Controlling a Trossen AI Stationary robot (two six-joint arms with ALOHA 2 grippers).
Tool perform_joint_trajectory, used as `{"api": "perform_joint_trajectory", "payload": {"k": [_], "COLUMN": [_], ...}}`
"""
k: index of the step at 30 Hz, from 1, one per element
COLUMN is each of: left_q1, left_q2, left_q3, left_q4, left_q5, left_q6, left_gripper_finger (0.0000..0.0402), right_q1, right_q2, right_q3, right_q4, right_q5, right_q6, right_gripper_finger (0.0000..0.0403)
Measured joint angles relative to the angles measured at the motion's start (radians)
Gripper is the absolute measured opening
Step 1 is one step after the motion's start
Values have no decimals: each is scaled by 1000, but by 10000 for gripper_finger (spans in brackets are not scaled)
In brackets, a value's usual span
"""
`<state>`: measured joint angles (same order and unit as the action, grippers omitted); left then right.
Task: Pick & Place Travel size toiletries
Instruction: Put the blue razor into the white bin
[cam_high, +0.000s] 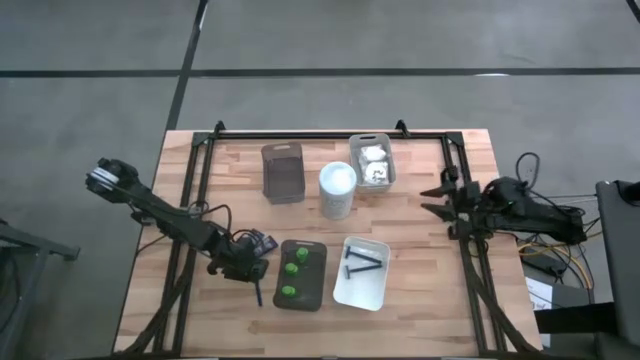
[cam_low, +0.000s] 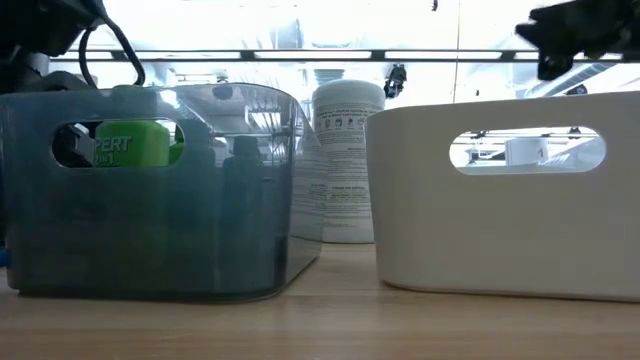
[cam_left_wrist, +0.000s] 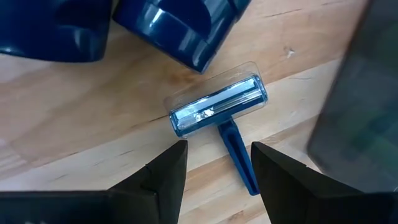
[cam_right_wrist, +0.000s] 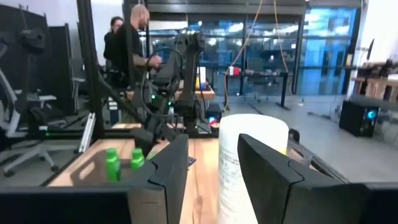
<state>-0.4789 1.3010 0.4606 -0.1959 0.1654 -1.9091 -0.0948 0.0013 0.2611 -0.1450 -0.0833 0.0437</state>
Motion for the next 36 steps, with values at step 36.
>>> {"api": "perform_joint_trajectory", "payload": {"k": [36], "left_q1": [0], "left_q2": [5], "left_q3": [27], "left_q4": [-224], "left_q5": [-77], "left_q6": [-38], "left_gripper_finger": [92], "right_q1": [0], "right_q2": [1], "right_q3": [-252], "right_q4": [334], "right_q5": [8], "right_q6": [-95], "right_gripper_finger": [160]}}
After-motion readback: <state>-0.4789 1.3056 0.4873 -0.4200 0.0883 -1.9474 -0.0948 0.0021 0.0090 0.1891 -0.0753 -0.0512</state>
